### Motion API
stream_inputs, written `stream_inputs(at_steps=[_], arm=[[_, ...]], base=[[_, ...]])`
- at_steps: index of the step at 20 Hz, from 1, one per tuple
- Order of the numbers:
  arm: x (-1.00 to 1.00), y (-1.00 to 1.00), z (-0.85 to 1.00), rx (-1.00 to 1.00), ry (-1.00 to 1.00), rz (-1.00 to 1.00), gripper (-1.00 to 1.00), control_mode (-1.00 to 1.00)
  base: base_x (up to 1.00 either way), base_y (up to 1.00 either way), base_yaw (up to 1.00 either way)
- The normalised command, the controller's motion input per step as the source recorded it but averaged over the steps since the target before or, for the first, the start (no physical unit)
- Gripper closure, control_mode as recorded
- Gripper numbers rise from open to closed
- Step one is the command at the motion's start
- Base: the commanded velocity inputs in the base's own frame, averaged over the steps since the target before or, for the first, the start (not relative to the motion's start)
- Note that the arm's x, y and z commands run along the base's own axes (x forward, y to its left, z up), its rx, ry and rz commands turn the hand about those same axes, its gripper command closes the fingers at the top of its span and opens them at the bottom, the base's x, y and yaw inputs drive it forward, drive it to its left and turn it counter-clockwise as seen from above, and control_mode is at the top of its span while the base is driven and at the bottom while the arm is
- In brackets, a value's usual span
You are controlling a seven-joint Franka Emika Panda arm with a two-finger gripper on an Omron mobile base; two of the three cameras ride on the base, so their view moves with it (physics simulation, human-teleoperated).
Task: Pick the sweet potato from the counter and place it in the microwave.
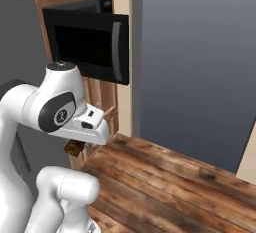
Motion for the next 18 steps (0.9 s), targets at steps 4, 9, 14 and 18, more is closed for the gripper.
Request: stream_inputs(at_steps=[4,9,14,18], arm=[[0.0,0.0,0.0,0.0,0.0,0.0,1.0,1.0],[0.0,0.0,0.0,0.0,0.0,0.0,1.0,1.0],[0.0,0.0,0.0,0.0,0.0,0.0,1.0,1.0],[0.0,0.0,0.0,0.0,0.0,0.0,1.0,1.0]], base=[[1.0,-0.91,0.0],[1.0,-0.89,0.06],[1.0,-0.54,0.13],[1.0,-0.21,0.21]])
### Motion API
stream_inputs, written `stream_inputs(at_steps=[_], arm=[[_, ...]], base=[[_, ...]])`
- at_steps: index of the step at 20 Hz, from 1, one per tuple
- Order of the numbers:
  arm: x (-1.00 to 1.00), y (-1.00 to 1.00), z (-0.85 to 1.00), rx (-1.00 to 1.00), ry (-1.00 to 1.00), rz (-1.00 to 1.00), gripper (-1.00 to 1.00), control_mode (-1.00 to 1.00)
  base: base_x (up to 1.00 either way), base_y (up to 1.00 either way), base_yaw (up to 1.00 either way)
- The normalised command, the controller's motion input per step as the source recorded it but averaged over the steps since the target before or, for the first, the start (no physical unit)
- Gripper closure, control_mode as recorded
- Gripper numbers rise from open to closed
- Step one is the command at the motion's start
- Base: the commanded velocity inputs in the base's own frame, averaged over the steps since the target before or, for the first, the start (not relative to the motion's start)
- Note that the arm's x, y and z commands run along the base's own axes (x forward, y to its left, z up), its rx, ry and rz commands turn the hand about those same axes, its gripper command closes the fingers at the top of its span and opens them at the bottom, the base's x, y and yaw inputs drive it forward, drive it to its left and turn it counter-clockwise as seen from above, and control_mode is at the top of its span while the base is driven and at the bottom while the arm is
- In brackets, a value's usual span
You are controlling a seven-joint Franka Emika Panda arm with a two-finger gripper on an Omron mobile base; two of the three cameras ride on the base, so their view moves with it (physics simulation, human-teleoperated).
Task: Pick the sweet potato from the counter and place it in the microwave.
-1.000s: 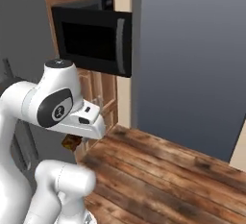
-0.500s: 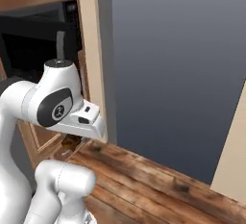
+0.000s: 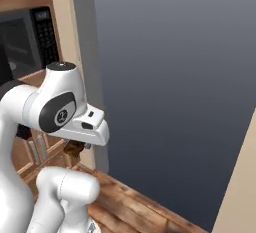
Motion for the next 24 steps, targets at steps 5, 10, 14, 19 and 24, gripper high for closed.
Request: stream_inputs(at_steps=[5,10,14,19,24], arm=[[0.0,0.0,0.0,0.0,0.0,0.0,1.0,1.0],[0.0,0.0,0.0,0.0,0.0,0.0,1.0,1.0],[0.0,0.0,0.0,0.0,0.0,0.0,1.0,1.0],[0.0,0.0,0.0,0.0,0.0,0.0,1.0,1.0],[0.0,0.0,0.0,0.0,0.0,0.0,1.0,1.0]], base=[[0.97,-0.2,0.37],[0.64,0.0,0.7],[0.84,0.0,0.83],[0.53,-0.08,0.9],[0.42,-0.2,0.82]])
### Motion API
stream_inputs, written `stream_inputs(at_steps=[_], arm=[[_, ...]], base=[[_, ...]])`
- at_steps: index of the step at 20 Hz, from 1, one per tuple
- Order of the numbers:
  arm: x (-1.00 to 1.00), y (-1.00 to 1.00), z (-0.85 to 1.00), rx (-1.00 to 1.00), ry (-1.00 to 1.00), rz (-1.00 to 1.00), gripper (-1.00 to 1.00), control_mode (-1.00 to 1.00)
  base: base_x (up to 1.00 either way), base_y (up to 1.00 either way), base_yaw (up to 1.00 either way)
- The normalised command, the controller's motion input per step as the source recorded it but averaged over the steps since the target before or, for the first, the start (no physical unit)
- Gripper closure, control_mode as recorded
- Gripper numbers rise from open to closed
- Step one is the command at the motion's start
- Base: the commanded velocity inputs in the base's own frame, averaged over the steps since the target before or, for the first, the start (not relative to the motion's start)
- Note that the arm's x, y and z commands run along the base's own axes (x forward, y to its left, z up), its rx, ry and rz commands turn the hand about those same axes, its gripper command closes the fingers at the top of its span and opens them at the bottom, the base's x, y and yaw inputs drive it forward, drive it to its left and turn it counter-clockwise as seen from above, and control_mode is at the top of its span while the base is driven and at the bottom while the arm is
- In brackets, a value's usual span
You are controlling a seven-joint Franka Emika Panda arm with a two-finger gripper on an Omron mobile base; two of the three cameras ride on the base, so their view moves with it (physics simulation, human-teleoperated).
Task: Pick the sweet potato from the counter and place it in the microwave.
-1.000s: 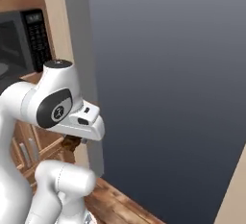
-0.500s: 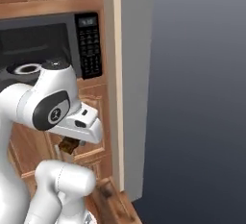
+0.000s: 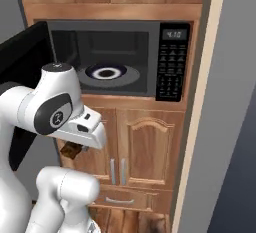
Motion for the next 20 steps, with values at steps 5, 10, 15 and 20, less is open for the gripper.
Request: stream_inputs(at_steps=[5,10,15,20], arm=[[0.0,0.0,0.0,0.0,0.0,0.0,1.0,1.0],[0.0,0.0,0.0,0.0,0.0,0.0,1.0,1.0],[0.0,0.0,0.0,0.0,0.0,0.0,1.0,1.0],[0.0,0.0,0.0,0.0,0.0,0.0,1.0,1.0]], base=[[0.61,-0.12,0.72],[0.35,-0.82,0.38],[0.08,-0.52,0.06],[0.02,-0.09,0.0]])
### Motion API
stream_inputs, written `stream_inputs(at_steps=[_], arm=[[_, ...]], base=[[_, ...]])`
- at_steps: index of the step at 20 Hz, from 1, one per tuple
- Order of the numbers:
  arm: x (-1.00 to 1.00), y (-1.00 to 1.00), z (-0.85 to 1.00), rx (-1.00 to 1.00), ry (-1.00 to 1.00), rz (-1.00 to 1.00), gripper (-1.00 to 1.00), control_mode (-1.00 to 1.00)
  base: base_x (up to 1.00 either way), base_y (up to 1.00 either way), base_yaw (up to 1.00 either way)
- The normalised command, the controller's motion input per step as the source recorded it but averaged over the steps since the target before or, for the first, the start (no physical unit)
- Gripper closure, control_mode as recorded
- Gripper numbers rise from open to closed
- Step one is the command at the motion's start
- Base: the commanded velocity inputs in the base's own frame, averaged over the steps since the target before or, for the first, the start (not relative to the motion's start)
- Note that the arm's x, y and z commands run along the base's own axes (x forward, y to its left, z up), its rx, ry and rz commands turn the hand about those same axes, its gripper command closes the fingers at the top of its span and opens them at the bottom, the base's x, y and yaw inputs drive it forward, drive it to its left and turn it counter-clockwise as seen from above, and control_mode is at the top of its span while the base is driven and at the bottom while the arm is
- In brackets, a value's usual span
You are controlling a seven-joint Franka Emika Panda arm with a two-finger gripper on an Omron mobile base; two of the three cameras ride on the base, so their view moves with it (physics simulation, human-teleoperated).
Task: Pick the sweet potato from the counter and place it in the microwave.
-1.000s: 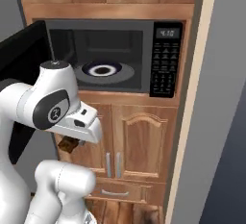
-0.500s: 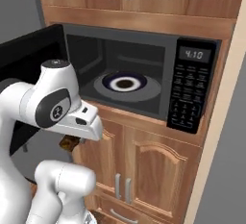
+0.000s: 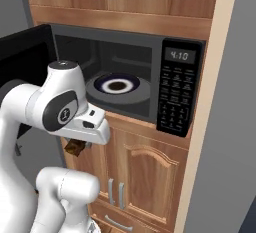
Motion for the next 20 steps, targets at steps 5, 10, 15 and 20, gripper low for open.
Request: stream_inputs(at_steps=[5,10,15,20], arm=[[0.0,0.0,0.0,0.0,0.0,0.0,1.0,1.0],[0.0,0.0,0.0,0.0,0.0,0.0,1.0,1.0],[0.0,0.0,0.0,0.0,0.0,0.0,1.0,1.0],[0.0,0.0,0.0,0.0,0.0,0.0,1.0,1.0]], base=[[0.14,0.0,0.0],[0.4,0.0,0.0],[0.23,0.0,0.0],[0.0,0.0,0.0]])
